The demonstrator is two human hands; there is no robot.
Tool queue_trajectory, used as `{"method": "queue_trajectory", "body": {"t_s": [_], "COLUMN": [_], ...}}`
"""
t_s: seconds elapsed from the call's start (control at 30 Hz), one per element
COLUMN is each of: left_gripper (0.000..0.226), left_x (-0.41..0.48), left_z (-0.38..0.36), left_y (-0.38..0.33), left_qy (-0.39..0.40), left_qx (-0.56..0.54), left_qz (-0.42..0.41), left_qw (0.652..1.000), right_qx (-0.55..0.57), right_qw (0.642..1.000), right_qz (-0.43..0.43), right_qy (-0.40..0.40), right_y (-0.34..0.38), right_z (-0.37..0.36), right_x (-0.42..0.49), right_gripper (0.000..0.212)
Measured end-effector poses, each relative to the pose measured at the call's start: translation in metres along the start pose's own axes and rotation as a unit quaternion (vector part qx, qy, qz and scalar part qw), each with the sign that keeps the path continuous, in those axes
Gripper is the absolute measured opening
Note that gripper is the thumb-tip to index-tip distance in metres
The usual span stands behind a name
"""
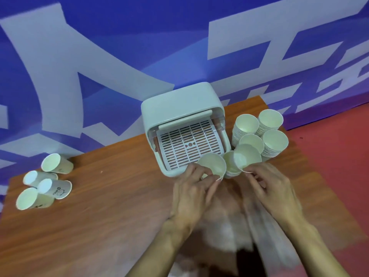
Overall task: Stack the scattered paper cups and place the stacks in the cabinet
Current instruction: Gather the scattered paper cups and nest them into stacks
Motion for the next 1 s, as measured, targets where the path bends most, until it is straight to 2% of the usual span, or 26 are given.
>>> {"method": "queue_trajectory", "body": {"t_s": [0.13, 0.27, 0.37, 0.47, 0.53, 0.63, 0.73, 1.0], "left_gripper": [0.015, 0.012, 0.016, 0.009, 0.017, 0.021, 0.018, 0.019], "left_x": [-0.007, -0.006, -0.001, 0.003, 0.004, 0.005, 0.005, 0.003], "left_z": [-0.009, -0.017, -0.026, -0.036, -0.041, -0.047, -0.053, -0.059], "left_y": [0.000, 0.006, 0.012, 0.019, 0.022, 0.024, 0.028, 0.029], "left_qy": [0.004, 0.040, 0.077, 0.119, 0.140, 0.141, 0.130, 0.142], "left_qx": [-0.003, -0.005, 0.034, 0.083, 0.116, 0.126, 0.117, 0.106], "left_qz": [0.044, 0.067, 0.078, 0.076, 0.084, 0.106, 0.122, 0.128], "left_qw": [0.999, 0.997, 0.993, 0.986, 0.980, 0.976, 0.977, 0.976], "right_qx": [-0.002, -0.026, -0.056, -0.087, -0.091, -0.055, 0.007, -0.003], "right_qw": [0.999, 0.998, 0.996, 0.993, 0.992, 0.993, 0.991, 0.984], "right_qz": [-0.005, -0.030, -0.015, 0.010, 0.013, 0.008, 0.010, -0.002], "right_qy": [0.048, 0.055, 0.065, 0.080, 0.089, 0.106, 0.131, 0.178], "right_y": [-0.011, -0.012, -0.013, -0.017, -0.020, -0.025, -0.030, -0.024], "right_z": [-0.017, -0.024, -0.031, -0.042, -0.048, -0.055, -0.061, -0.053], "right_x": [0.003, 0.009, 0.014, 0.014, 0.014, 0.015, 0.019, 0.018], "right_gripper": [0.017, 0.031, 0.024, 0.017, 0.012, 0.010, 0.020, 0.022]}}
Point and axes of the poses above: each hand's wrist, its own x-axis towards the middle knuckle, its own z-axis out of the back of the hand, y = z × x, the point moved 2 cm from there along x, towards the middle knuckle, and after that the axes turned 15 degrees about -x, right-handed, at the moved point
